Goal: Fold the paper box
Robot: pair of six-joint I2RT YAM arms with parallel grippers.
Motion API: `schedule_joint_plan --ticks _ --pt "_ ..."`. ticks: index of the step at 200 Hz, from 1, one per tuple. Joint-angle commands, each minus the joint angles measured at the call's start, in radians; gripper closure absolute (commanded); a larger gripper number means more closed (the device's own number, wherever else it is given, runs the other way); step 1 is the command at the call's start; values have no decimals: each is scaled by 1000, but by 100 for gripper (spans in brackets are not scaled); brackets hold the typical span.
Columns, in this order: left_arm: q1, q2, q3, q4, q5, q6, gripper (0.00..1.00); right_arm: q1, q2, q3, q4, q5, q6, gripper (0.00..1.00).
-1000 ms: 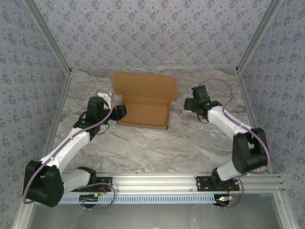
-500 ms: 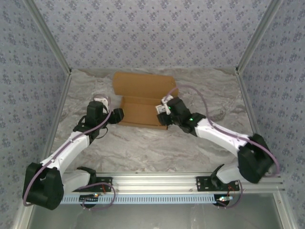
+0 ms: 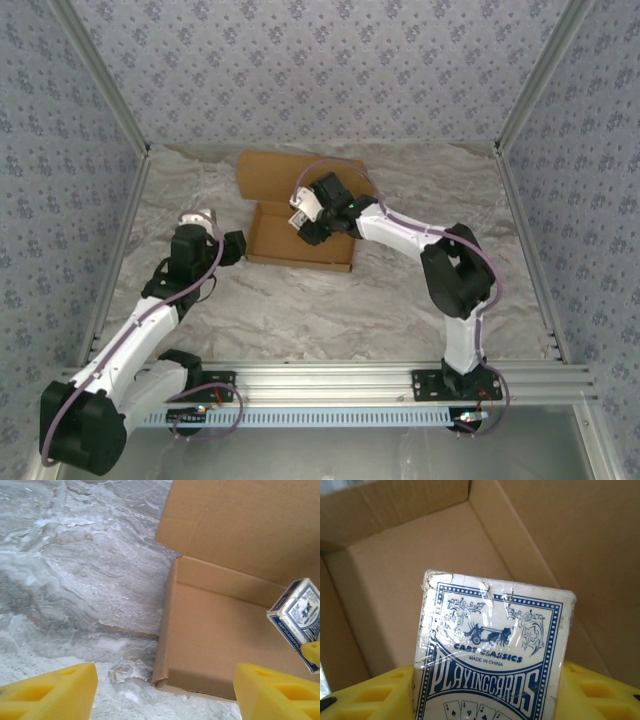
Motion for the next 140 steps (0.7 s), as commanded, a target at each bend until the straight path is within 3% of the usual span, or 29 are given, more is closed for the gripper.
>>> schedule_joint_plan --ticks 1,46,105,140 --pt "8 -26 -11 -11 -47 24 27 -3 62 83 -93 -59 -95 43" --pt "7 -20 -5 -16 -73 32 28 -4 153 149 -118 -74 -105 42" --pt "7 1 6 17 -74 33 27 -13 146 159 -129 -48 -106 24" --pt "7 41 39 45 -86 30 27 -17 89 137 -119 -41 -99 20"
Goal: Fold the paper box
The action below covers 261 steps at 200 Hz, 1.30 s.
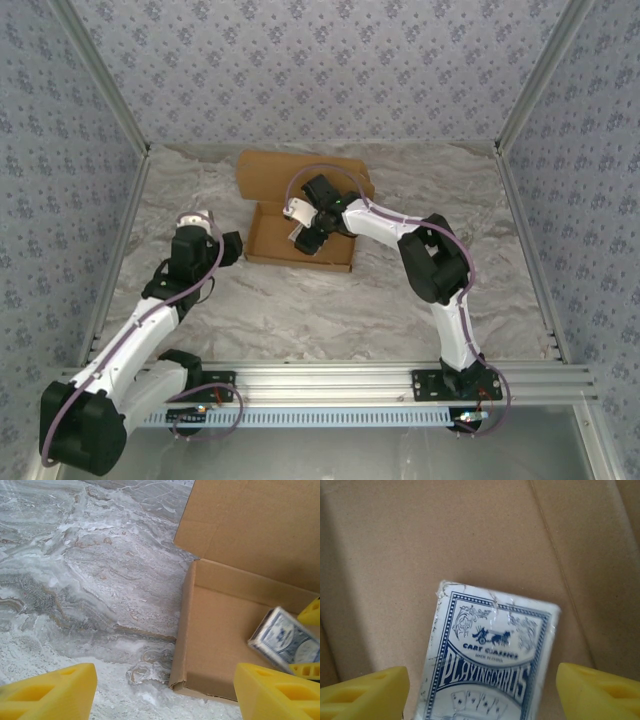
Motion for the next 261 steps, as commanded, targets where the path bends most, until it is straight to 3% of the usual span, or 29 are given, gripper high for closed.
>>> schedule_joint_plan --ticks 1,53,103,137,171,211,261 --pt "6 26 43 45 -25 12 27 -10 -67 11 -10 8 -1 20" --pt "44 93 92 126 -28 36 24 -30 -271 -164 82 11 83 19" --pt "224 240 127 290 214 106 23 -55 -642 -543 265 41 229 18" --pt "292 349 216 279 408 188 23 -221 -808 -685 364 35 308 18" --pt "293 418 320 205 486 306 23 -349 -775 -663 435 -33 311 14" --pt "293 517 431 117 532 410 22 -394 -605 -550 463 -164 248 13" --pt "308 640 522 106 671 505 21 -400 -473 -457 459 -228 215 33"
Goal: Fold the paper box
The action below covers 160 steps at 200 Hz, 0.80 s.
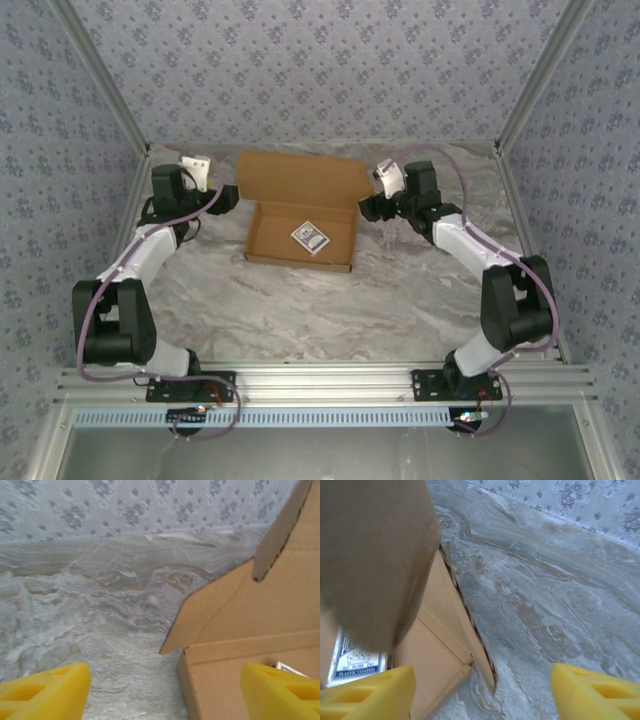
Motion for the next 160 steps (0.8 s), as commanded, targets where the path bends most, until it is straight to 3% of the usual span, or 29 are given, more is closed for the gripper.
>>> schedule_joint_plan --ticks 1,78,131,160 --pt "10 61 86 -42 103 89 21 -6 32 60 12 -56 -28 34" --pt "11 276 304 -88 313 148 25 -8 45 79 -5 -74 -26 45" --pt "10 338 370 -128 429 155 44 -6 50 91 -16 -70 -21 56" --pt "10 348 381 -163 431 168 59 -6 51 92 -23 -60 -20 66"
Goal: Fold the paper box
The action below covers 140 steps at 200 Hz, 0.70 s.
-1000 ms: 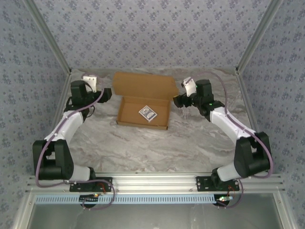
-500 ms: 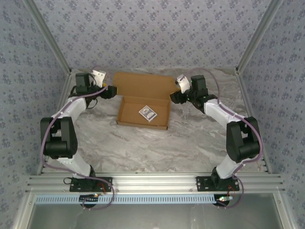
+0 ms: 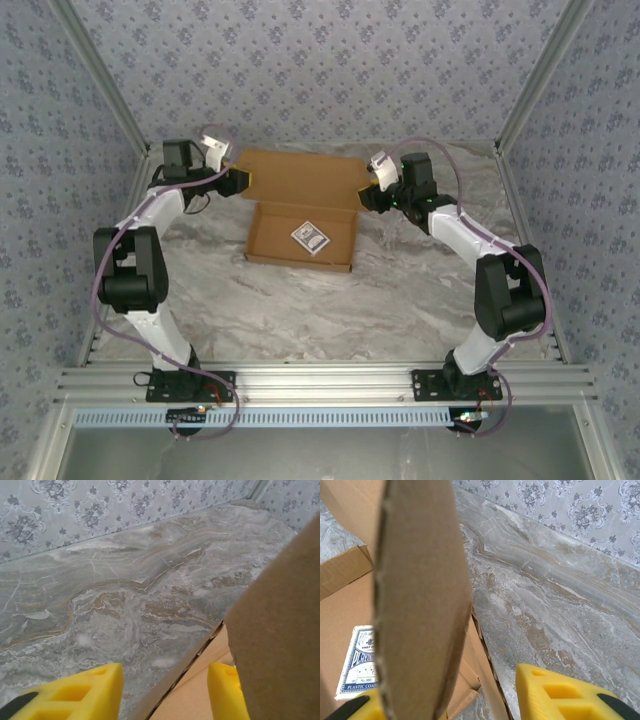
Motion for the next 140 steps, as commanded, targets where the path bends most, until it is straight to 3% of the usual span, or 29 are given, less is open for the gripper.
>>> schedule_joint_plan --ticks 1,24,65,102,140 --pt "3 17 28 -44 61 24 60 -4 13 28 -22 -2 1 66" --pt "0 21 32 -49 69 20 67 -2 16 33 -25 1 11 77" --pt "-24 18 17 -5 44 -20 76 30 20 34 -31 92 50 80" --pt "-54 -19 -57 114 -42 -104 81 82 10 76 -39 253 121 82" --pt "-90 -83 -167 251 -210 -219 84 143 24 107 -62 490 240 86"
